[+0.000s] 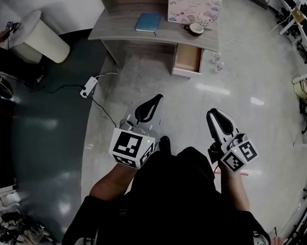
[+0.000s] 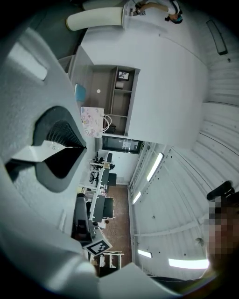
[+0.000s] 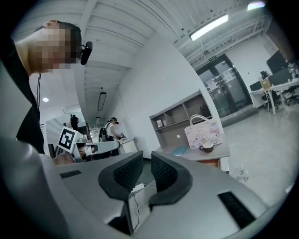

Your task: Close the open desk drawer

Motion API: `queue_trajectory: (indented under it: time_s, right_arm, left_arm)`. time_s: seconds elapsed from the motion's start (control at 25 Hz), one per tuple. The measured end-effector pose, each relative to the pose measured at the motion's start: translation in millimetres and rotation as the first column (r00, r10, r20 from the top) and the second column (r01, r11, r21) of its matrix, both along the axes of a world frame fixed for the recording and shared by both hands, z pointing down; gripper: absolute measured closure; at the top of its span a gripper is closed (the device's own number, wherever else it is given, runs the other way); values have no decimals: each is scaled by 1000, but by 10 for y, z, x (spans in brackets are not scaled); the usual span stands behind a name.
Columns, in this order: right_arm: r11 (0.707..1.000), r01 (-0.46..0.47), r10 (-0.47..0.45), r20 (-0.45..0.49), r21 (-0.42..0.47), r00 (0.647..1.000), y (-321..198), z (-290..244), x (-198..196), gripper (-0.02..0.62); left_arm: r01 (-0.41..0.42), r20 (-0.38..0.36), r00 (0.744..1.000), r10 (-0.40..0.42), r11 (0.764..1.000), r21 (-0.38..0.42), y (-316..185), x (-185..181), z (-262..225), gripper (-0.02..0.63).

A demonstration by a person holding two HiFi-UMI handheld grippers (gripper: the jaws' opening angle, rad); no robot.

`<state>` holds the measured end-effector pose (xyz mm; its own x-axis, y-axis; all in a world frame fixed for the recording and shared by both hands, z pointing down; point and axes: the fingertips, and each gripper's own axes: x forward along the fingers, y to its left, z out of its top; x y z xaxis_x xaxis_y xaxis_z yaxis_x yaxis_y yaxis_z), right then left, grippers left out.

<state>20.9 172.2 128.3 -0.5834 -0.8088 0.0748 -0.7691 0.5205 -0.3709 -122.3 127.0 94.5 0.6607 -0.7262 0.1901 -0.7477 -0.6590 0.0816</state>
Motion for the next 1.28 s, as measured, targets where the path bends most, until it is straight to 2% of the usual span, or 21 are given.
queue_trajectory:
  time_s: [0.24, 0.44, 0.6, 0.76, 0.92, 1.12, 1.28]
  right_arm:
    - [999, -16, 16, 12, -39, 1000, -534, 155, 108, 530]
    - [998, -30, 29, -8, -54, 1000, -1079, 371, 371, 529]
    - [1000, -12, 11, -51, -25, 999, -1649, 493, 609, 472]
    - [1000, 13, -13, -94, -4, 995, -2178, 681, 832, 453]
    - [999, -7, 3, -104, -38, 995, -2660, 1042, 931, 437]
    - [995, -48, 37, -115, -92, 993, -3071, 1618, 937, 428]
    - [986, -92, 77, -117, -136, 990, -3259, 2150, 1064, 426]
  left_arm:
    - [-22, 2, 1000, 23, 999, -42, -537, 135, 198, 595]
    - [0, 32, 999, 3, 997, -81, -1102, 329, 425, 595]
    - [25, 48, 999, -21, 996, -90, -1660, 559, 528, 595]
    - [58, 39, 998, -55, 996, -73, -2109, 838, 675, 595]
    - [58, 46, 998, -53, 991, -124, -2489, 1007, 1087, 595]
    - [38, 56, 998, -26, 978, -206, -2867, 1042, 1781, 594]
    - [30, 67, 998, -15, 975, -222, -3102, 1105, 2268, 594]
